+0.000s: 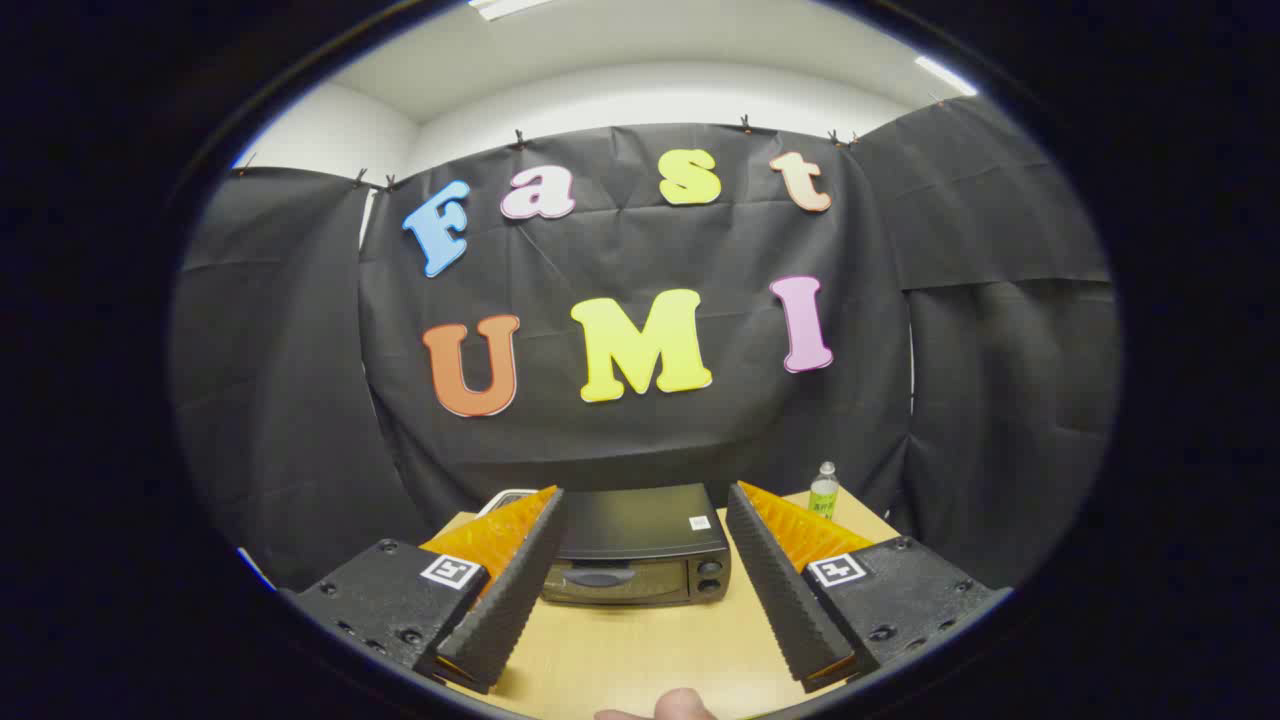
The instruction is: Open the toaster oven, put the food inside, and close the toaster oven door.
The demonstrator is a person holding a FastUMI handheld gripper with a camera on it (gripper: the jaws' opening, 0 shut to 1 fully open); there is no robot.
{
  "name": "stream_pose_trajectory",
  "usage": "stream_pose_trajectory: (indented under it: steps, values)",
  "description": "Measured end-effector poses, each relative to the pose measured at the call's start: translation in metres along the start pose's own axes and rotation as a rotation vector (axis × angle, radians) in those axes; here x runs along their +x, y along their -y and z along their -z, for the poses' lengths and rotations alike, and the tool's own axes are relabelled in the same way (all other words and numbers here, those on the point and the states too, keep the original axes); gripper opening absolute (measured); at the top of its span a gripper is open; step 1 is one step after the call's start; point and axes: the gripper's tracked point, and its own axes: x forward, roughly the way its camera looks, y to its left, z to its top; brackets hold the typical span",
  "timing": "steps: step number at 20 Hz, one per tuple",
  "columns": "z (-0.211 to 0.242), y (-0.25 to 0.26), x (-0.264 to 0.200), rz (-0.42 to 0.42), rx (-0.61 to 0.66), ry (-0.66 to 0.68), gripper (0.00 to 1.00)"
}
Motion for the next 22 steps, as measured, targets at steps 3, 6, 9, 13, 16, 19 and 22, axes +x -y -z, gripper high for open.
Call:
stream_pose_trajectory:
  steps: [3, 6, 9, 13, 16, 19, 22]
  values:
    - [0.0006, 0.0012, 0.0007, 0.001, 0.007, -0.002, 1.00]
    - [0.0029, 0.0016, 0.0022, 0.004, 0.009, -0.009, 1.00]
    - [0.0033, 0.0020, 0.0032, 0.008, 0.012, -0.014, 1.00]
    - [0.0048, 0.0022, 0.0041, 0.010, 0.014, -0.020, 1.00]
    - [0.0063, 0.0039, 0.0032, 0.013, 0.014, -0.024, 1.00]
    - [0.0068, 0.0046, 0.0047, 0.014, 0.018, -0.030, 1.00]
    - [0.0077, 0.0062, 0.0058, 0.018, 0.020, -0.034, 1.00]
